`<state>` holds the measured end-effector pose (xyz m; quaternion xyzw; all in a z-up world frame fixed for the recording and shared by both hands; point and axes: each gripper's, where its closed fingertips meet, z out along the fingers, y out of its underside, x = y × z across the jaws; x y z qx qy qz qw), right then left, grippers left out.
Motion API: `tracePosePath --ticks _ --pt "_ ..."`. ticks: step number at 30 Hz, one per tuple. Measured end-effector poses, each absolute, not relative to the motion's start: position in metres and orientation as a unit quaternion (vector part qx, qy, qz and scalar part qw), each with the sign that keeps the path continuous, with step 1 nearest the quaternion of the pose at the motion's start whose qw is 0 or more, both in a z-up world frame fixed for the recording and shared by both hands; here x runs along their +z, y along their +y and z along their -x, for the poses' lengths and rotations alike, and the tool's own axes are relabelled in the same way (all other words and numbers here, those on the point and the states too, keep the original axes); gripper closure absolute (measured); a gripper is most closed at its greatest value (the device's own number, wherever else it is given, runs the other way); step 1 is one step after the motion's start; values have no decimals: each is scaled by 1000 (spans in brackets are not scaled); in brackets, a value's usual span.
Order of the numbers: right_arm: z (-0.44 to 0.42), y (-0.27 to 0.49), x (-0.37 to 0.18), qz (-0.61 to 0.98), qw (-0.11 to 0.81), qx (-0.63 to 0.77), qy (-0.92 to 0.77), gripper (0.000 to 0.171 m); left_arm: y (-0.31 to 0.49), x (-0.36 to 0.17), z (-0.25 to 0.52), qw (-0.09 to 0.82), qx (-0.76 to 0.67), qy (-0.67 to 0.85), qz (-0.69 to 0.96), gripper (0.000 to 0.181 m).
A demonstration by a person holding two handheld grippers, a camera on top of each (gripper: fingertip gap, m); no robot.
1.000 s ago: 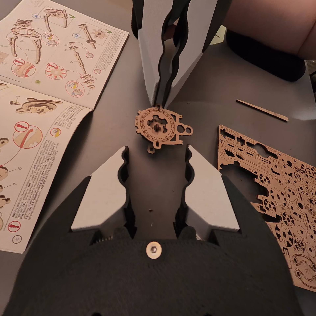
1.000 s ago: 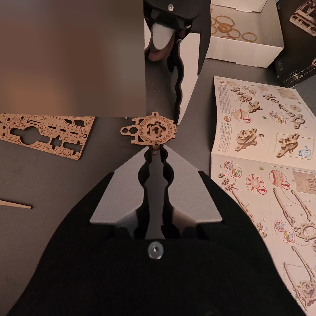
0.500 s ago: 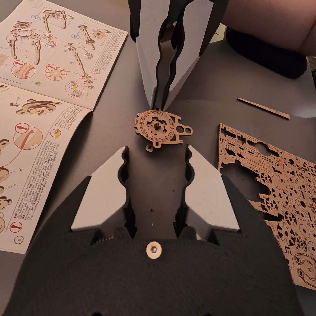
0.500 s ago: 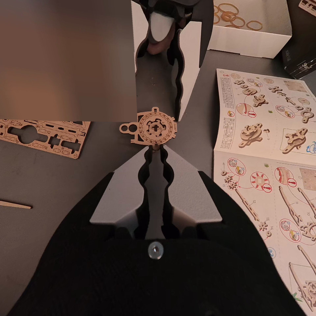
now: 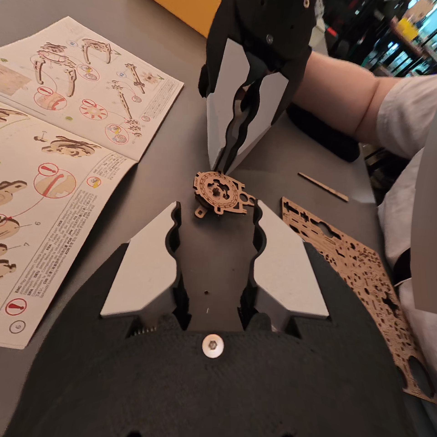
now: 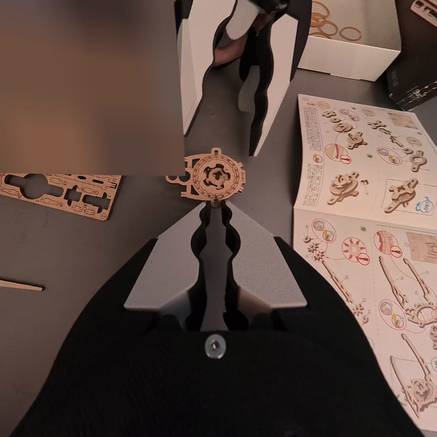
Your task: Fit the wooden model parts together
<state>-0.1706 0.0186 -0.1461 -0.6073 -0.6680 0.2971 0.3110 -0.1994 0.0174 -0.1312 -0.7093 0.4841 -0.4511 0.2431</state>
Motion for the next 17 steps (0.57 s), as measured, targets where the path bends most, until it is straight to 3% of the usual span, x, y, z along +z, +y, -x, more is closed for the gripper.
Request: tracePosePath --ticks 13,17 --pt "171 19 -147 613 309 291 -667 163 15 -142 200 226 -438 491 719 125" --pt "172 19 -145 615 311 283 -667 163 12 -142 199 218 -443 494 716 133"
